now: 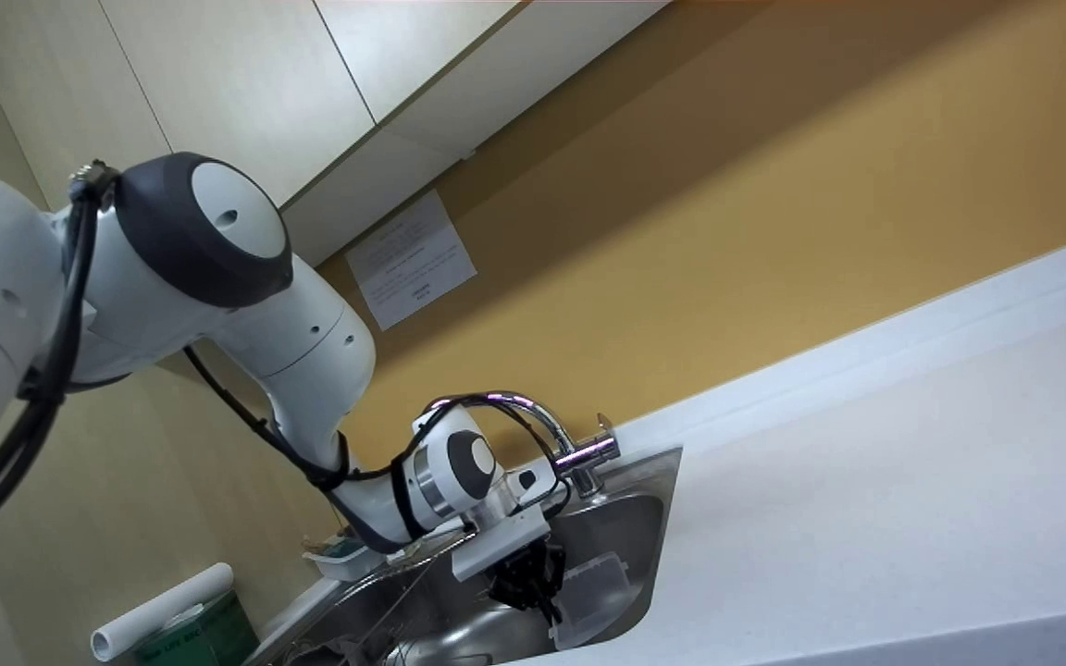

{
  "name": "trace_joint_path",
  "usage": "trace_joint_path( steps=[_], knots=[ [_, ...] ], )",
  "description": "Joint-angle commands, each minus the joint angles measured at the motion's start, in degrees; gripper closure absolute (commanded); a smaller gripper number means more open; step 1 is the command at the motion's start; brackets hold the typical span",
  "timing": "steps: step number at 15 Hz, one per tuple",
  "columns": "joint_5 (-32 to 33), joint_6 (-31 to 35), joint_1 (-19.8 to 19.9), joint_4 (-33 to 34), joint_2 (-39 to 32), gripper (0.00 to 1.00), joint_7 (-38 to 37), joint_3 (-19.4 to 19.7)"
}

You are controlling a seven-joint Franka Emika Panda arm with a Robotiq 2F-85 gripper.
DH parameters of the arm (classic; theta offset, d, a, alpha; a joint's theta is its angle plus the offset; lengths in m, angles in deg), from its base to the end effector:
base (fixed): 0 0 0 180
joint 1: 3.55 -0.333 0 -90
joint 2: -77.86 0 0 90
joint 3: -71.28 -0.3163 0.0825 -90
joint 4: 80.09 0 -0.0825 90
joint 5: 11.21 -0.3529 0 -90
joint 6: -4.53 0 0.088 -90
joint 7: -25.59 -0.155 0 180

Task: Put the bowl in the sink

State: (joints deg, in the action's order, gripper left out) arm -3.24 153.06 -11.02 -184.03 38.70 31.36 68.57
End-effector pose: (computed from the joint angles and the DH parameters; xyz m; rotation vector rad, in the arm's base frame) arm 0.6342 0.1117 0.1480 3.0366 0.5864 0.1522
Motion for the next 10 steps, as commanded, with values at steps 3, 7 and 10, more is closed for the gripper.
trace_joint_path(
  steps=[3, 7, 10],
  knots=[
    [0.23, -1.23, 0.05, 2.60, -1.35, 0.99, -0.32, 0.15],
    [0.28, -1.60, 0.13, 3.36, -2.39, 0.99, -0.40, 0.49],
    [0.33, -2.12, 0.24, 3.71, -3.09, 0.99, -0.42, 0.68]
  ],
)
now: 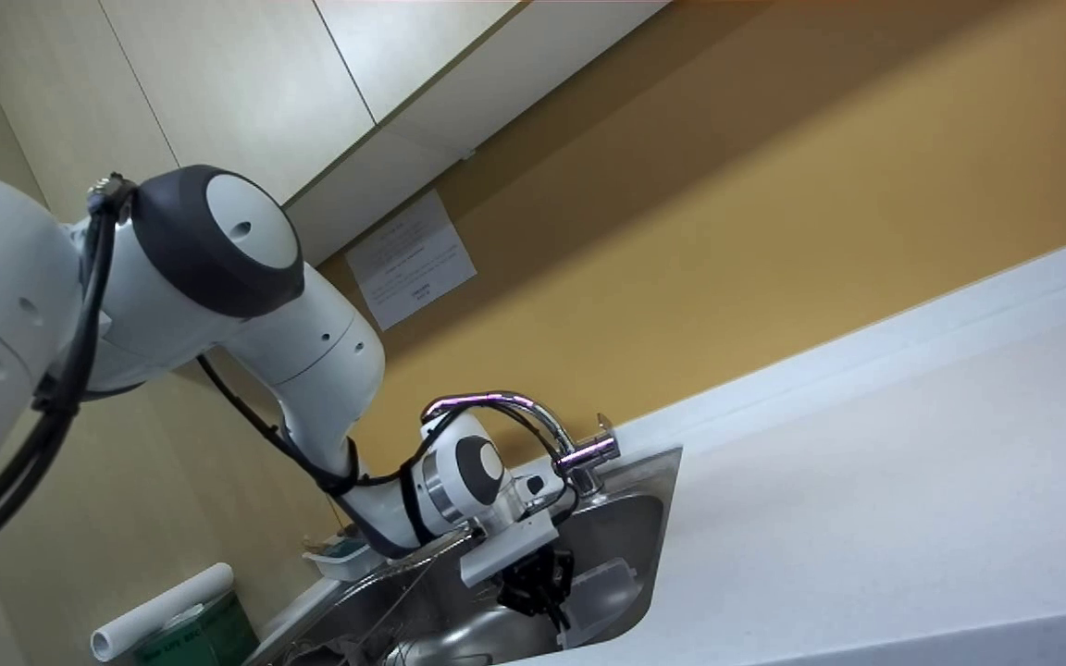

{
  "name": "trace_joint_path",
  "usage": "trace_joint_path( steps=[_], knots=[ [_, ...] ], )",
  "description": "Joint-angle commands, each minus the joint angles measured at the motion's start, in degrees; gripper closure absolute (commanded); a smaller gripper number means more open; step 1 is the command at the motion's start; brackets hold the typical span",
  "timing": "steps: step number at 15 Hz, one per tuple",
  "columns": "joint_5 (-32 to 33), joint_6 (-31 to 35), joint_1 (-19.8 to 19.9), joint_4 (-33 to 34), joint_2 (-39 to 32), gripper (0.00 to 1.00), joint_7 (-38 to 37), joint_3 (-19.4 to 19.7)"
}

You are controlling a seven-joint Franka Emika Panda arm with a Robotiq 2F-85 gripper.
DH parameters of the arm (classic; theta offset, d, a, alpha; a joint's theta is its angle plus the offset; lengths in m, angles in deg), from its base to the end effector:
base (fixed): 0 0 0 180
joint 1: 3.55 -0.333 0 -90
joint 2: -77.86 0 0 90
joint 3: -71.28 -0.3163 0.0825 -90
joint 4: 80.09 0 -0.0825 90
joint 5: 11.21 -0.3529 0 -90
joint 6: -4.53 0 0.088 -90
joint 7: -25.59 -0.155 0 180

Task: Put the bowl in the sink

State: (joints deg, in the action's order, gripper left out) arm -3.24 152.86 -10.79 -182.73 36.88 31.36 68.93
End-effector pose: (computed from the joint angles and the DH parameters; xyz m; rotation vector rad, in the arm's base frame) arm 0.6373 0.1056 0.1356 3.0368 0.5719 0.1320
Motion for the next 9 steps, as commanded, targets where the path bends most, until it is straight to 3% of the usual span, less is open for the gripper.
trace_joint_path(
  steps=[1, 9],
  knots=[
    [0.37, -2.10, 0.02, 2.57, -1.52, 0.99, -0.47, 0.40],
    [0.54, -4.34, -0.13, 4.89, -3.58, 0.99, -0.72, 0.93]
  ],
)
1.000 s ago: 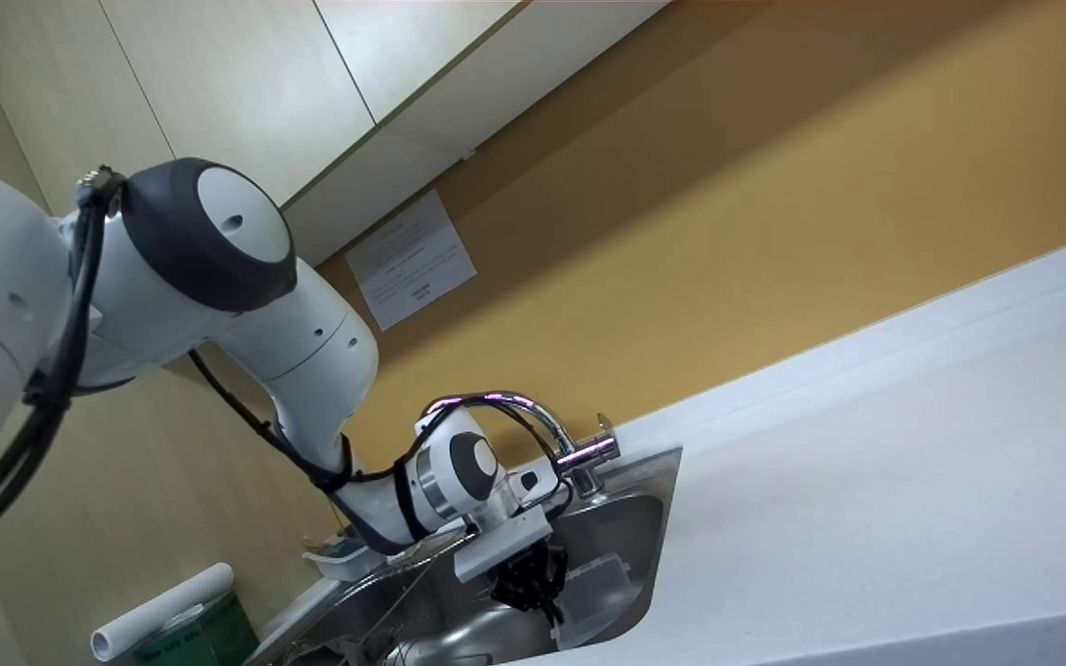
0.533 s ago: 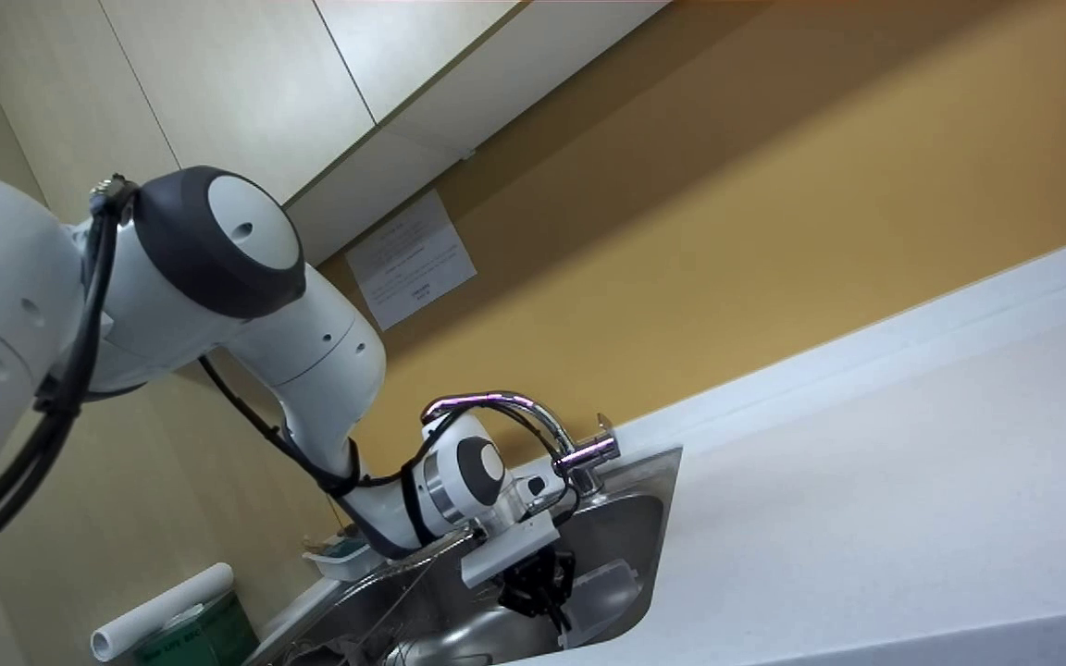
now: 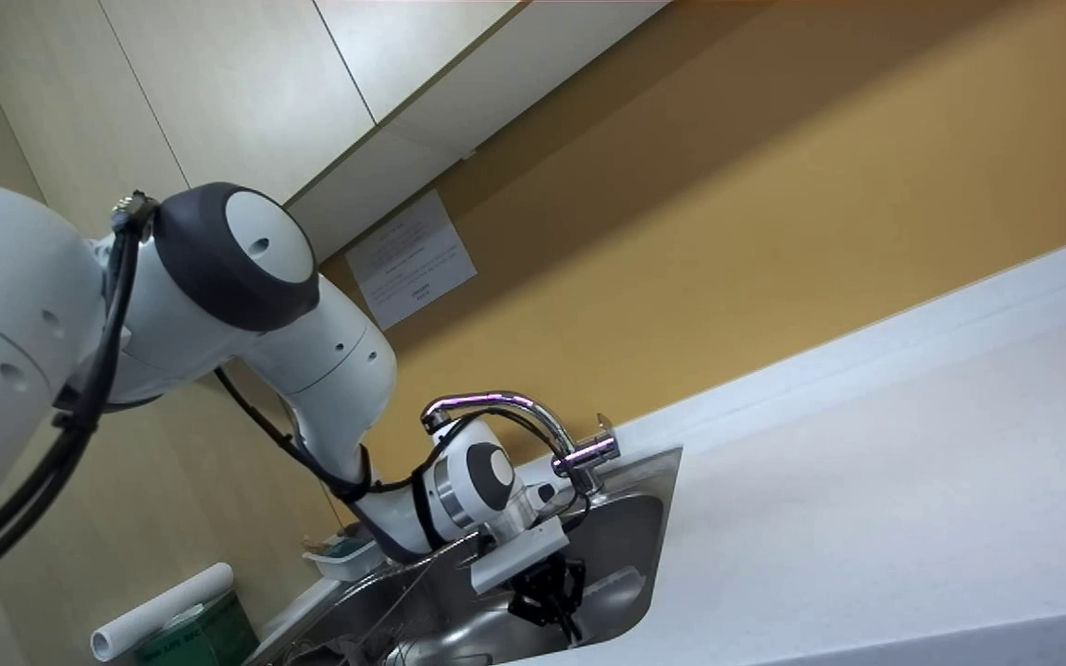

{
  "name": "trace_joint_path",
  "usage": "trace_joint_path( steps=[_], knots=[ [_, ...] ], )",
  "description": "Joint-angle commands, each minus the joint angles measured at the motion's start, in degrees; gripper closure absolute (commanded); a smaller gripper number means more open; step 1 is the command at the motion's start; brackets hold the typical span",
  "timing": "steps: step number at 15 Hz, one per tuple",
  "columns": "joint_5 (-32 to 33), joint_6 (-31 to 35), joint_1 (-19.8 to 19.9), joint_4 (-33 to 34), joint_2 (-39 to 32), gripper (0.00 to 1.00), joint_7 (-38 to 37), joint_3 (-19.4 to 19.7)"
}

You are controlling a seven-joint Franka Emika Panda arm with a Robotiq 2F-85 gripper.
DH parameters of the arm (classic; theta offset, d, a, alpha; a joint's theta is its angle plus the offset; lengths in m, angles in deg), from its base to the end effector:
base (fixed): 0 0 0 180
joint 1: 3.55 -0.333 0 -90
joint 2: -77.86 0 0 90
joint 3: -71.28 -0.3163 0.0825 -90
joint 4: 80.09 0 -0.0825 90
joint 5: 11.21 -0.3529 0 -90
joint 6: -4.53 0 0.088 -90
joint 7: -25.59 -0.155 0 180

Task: Put the bowl in the sink

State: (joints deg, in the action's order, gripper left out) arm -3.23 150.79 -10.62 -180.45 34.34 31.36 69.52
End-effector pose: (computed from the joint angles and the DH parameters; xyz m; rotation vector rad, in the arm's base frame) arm 0.6396 0.0966 0.1181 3.0334 0.5522 0.0682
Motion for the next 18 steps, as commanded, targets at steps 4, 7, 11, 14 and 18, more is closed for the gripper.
trace_joint_path(
  steps=[4, 7, 11, 14, 18],
  knots=[
    [0.56, -3.00, -0.35, 3.40, -1.35, 0.64, -0.84, 0.37],
    [1.04, -2.89, -0.81, 3.73, -1.31, 0.42, -1.24, 0.78],
    [2.78, -2.57, -2.50, 2.95, 0.99, 0.16, -2.92, 2.19],
    [6.14, -3.23, -4.46, 1.98, 4.23, 0.00, -3.06, 3.87],
    [9.88, -4.49, -5.85, 1.02, 9.01, 0.00, -2.42, 3.86]
  ],
)
